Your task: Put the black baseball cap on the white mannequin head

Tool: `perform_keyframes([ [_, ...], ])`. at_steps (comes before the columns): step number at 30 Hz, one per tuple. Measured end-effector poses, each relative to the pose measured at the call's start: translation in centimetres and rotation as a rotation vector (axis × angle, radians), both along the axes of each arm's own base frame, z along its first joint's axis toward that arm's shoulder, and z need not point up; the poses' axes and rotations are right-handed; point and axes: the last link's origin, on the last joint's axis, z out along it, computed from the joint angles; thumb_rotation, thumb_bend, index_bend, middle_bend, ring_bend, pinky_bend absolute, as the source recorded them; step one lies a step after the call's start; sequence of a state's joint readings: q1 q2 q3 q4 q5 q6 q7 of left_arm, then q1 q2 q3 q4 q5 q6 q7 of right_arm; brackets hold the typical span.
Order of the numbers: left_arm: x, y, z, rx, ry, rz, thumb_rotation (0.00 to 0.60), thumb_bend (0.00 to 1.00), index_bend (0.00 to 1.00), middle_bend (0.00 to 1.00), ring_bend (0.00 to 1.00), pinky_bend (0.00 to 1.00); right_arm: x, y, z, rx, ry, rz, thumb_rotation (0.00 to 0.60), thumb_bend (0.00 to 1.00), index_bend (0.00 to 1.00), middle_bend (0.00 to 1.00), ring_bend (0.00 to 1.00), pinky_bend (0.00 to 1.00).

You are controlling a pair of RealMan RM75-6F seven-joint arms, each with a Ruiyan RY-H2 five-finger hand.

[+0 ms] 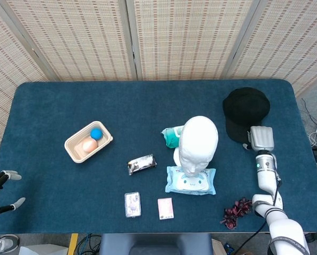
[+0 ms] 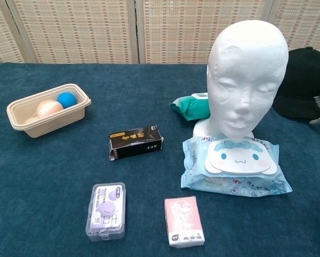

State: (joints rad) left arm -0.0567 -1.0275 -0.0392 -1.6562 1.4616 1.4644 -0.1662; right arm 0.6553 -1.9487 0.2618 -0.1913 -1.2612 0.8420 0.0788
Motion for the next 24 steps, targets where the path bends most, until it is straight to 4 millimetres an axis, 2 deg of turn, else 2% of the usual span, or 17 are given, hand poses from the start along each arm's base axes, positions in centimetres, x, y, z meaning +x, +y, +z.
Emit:
perform_keyframes([
  [12, 0.0, -0.1, 0.0, -0.006, -0.006, 0.001, 0.6, 0.12, 0.38, 0.29, 0.26, 0.41, 0.7, -0.6, 0.1, -0.028, -0.005, 0.003, 0.6, 0.0, 0.77, 0.82, 0.57, 0.68],
  [19, -0.1, -0.2, 0.1, -0.005, -0.011, 0.004, 0.6, 0.12, 0.38, 0.29, 0.26, 0.41, 1.1, -0.8, 0.2, -0.05, -0.012, 0.026, 0.6, 0.0, 0.63, 0.75, 0.52, 0.68],
  [24, -0.2, -0.3, 0.1, -0.008, -0.011, 0.003, 0.6, 0.12, 0.38, 0.29, 0.26, 0.41, 1.7, -0.9, 0.7, -0.081, -0.028, 0.061, 0.6, 0.0, 0.61, 0.68, 0.46, 0.68],
])
